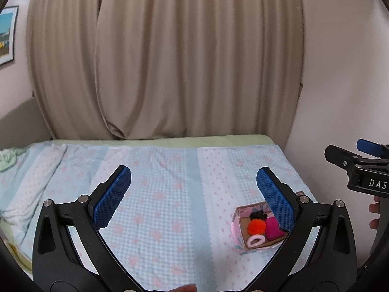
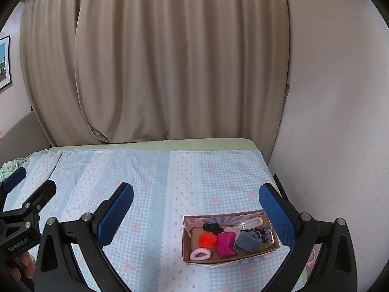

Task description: Organize soft objects

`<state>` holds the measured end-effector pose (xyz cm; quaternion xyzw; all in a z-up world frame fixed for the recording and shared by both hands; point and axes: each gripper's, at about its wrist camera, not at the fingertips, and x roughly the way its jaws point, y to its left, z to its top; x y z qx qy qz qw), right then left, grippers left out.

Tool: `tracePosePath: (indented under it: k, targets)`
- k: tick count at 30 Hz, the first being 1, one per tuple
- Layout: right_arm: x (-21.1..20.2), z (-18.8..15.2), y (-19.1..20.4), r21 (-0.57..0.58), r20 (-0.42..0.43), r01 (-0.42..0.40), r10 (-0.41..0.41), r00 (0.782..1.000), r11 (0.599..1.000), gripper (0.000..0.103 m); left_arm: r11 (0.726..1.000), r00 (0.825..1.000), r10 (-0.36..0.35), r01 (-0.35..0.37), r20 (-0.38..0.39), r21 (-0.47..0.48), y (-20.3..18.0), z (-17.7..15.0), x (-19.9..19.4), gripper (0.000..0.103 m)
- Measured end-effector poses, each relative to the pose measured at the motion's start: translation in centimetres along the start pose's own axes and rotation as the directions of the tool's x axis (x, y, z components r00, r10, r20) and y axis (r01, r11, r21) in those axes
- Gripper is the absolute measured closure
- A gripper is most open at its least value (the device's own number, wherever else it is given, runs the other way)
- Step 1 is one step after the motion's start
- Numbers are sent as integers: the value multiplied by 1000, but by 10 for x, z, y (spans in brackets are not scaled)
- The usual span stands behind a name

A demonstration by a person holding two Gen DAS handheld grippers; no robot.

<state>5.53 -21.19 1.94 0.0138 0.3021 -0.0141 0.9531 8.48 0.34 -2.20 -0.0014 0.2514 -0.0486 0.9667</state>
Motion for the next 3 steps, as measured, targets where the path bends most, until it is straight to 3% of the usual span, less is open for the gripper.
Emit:
tracePosePath:
  k: [3]
  targets:
    - [7, 3, 6, -12, -14, 1, -1, 1000, 1000, 0, 1000, 1000, -7, 7, -23, -18, 8, 0, 11, 1]
